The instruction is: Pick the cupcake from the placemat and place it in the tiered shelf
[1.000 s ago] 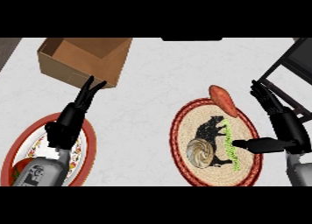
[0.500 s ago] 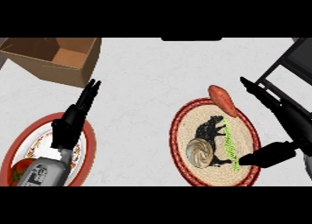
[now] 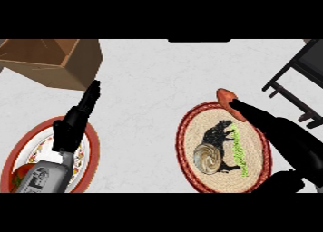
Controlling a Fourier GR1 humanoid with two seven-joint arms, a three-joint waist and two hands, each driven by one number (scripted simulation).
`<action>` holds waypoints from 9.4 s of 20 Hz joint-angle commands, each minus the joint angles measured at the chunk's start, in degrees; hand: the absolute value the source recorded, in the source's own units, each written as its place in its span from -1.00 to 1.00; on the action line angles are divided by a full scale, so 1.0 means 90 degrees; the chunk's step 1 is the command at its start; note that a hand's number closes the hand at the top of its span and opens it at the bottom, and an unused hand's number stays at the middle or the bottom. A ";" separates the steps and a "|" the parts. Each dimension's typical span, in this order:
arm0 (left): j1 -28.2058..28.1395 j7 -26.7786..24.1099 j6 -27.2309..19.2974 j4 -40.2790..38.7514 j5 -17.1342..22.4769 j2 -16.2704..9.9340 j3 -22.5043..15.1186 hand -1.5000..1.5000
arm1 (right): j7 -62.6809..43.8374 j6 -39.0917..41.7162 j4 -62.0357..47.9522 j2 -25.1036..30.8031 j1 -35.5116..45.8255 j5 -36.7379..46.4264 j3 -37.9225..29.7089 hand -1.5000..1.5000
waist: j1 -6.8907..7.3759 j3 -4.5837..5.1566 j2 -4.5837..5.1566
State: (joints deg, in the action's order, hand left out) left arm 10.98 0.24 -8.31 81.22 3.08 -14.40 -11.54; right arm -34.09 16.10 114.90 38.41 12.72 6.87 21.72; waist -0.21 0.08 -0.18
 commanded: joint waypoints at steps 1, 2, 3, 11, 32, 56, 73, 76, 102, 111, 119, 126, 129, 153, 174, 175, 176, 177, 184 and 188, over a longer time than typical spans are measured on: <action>-0.0056 0.0415 -0.0160 0.0412 -0.0290 0.0208 -0.0190 0.00 | -0.1182 0.0374 0.0935 -0.0185 0.0020 0.0053 0.0065 -1.00 | 0.0011 -0.0006 0.0001; 0.0022 0.0040 0.0219 -0.0076 0.0001 0.0005 0.0296 0.00 | -0.1116 0.0363 0.0666 -0.0531 0.0027 0.0387 0.0265 -1.00 | 0.0021 -0.0006 0.0015; -0.0224 0.0228 0.0175 0.0395 -0.0179 0.0140 0.0113 0.00 | -0.0730 0.0481 0.0444 -0.0640 -0.0144 0.0618 0.0032 -1.00 | 0.0029 -0.0009 0.0014; -0.0043 0.0068 0.0276 0.0025 -0.0451 0.0380 0.0372 0.00 | -0.0882 0.0696 0.0687 -0.1367 -0.0412 0.1595 0.0219 -1.00 | 0.0018 -0.0009 0.0016; -0.0225 0.0016 0.0635 0.0210 -0.0909 0.0763 0.0770 0.00 | -0.0896 0.1644 0.0384 -0.2534 -0.0664 0.2776 -0.0016 -1.00 | 0.0023 -0.0009 0.0017; 0.0136 0.0459 0.0943 0.0336 -0.1142 0.0966 0.1112 0.00 | 0.0354 0.0766 -0.1595 -0.3544 -0.0864 0.4690 0.0408 -1.00 | 0.0026 -0.0010 0.0019; -0.0340 -0.0312 0.1095 0.0027 -0.1306 0.1056 0.1184 0.00 | 0.1217 0.0677 -0.2586 -0.3754 -0.0936 0.5173 0.0360 1.00 | 0.0030 -0.0009 0.0021; 0.0094 0.0312 0.0901 0.0105 -0.1437 0.1220 0.1098 0.00 | 0.1734 0.0625 -0.2563 -0.3303 -0.0856 0.5366 0.0269 1.00 | 0.0023 -0.0010 0.0021; -0.0446 -0.0026 0.1039 0.0253 -0.1268 0.1074 0.1340 0.00 | 0.8491 0.1583 -0.0865 0.0546 -0.4318 0.0321 -0.4359 1.00 | -0.0443 -0.0010 -0.0048; 0.0067 0.0195 0.1050 0.0025 -0.1342 0.1159 0.1233 0.00 | 0.7904 0.2453 -0.1782 0.1560 -0.4274 -0.2124 -0.7084 1.00 | -0.0110 -0.0003 0.0013; -0.0384 0.0107 0.1022 0.0236 -0.1476 0.1273 0.1014 0.00 | 0.5977 0.2310 -0.2062 0.1967 -0.3405 -0.3548 -0.7915 1.00 | 0.0019 -0.0004 0.0017; -0.0098 -0.0041 0.0946 -0.0054 -0.1521 0.1266 0.1144 0.00 | 0.5573 0.2196 -0.3015 0.2438 -0.2242 -0.3242 -0.7738 1.00 | 0.0026 -0.0007 0.0026; -0.0139 0.0376 0.0854 0.0421 -0.1557 0.1465 0.0934 0.00 | 0.4924 0.1803 -0.2856 0.2614 -0.1834 -0.3477 -0.7705 1.00 | 0.0035 -0.0006 0.0017; -0.0176 0.0113 0.0903 0.0216 -0.1602 0.1512 0.0932 0.00 | 0.6561 -0.0811 -0.5242 0.2485 0.1531 -0.0639 -0.4986 1.00 | 0.0163 -0.0011 0.0043; -0.0221 -0.0083 0.1214 0.0166 -0.1411 0.1254 0.1143 0.00 | 0.7603 -0.0290 -0.9180 0.1587 0.4549 -0.0476 -0.4470 1.00 | 0.0201 -0.0012 0.0064; 0.0174 0.0220 0.1196 -0.0049 -0.1393 0.1302 0.1178 0.00 | 0.7945 0.0049 -0.9551 0.1929 0.4543 -0.0489 -0.4595 1.00 | 0.0195 -0.0016 0.0081; -0.0050 0.0105 0.0970 0.0154 -0.1523 0.1396 0.1123 0.00 | 0.7849 -0.0004 -0.9545 0.1776 0.4733 -0.0451 -0.4517 1.00 | 0.0203 -0.0014 0.0070; 0.0134 0.0030 0.1261 0.0052 -0.1342 0.1170 0.1265 0.00 | 0.7336 -0.1450 -0.9081 0.1922 0.4312 0.0418 -0.4034 1.00 | 0.0289 -0.0003 0.0124; -0.0119 -0.0011 0.1119 0.0160 -0.1467 0.1355 0.1091 0.00 | 0.7517 -0.1743 -1.0195 0.1926 0.4570 0.0486 -0.4325 -1.00 | 0.0192 -0.0015 0.0069; 0.0094 0.0607 0.0999 0.0532 -0.1565 0.1455 0.0969 0.00 | 0.7395 -0.0944 -1.0824 0.2339 0.4999 0.0172 -0.4662 -1.00 | 0.0302 -0.0027 0.0092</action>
State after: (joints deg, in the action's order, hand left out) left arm 11.73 1.33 1.52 82.10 -10.29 -2.38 -1.36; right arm 33.19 4.56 21.81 57.34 55.42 9.30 -18.60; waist 1.92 0.04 0.54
